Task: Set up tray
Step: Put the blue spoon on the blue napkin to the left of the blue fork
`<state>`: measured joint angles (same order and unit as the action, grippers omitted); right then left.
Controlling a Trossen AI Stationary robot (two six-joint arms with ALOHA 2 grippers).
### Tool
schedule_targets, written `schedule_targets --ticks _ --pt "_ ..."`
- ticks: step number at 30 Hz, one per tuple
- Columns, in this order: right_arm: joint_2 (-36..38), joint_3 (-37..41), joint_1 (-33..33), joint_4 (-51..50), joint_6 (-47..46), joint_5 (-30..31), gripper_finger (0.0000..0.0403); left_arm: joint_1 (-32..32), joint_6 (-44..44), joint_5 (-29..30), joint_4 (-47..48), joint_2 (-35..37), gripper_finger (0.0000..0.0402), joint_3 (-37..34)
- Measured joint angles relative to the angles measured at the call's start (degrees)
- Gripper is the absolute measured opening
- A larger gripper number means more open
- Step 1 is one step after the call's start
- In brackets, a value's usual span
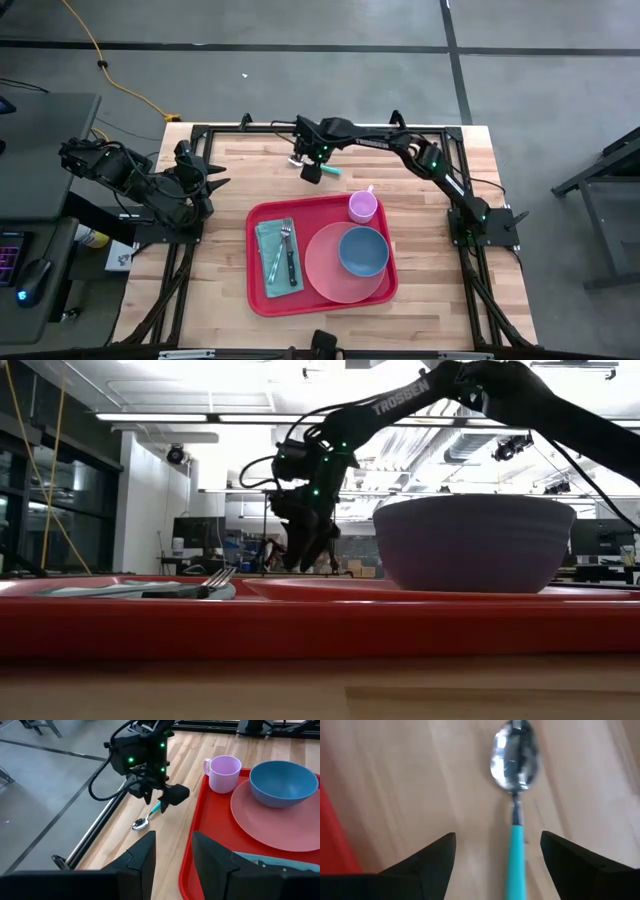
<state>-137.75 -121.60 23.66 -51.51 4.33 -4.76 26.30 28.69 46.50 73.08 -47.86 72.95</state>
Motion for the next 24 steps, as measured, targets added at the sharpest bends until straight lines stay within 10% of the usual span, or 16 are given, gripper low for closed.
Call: schedule_targets --ticks 24 --pt "-1.64 -0.04 1.92 -11.17 0.69 1.48 0.0271 0.0 -0.07 -0.02 0.98 0.0 0.0156 0.0"
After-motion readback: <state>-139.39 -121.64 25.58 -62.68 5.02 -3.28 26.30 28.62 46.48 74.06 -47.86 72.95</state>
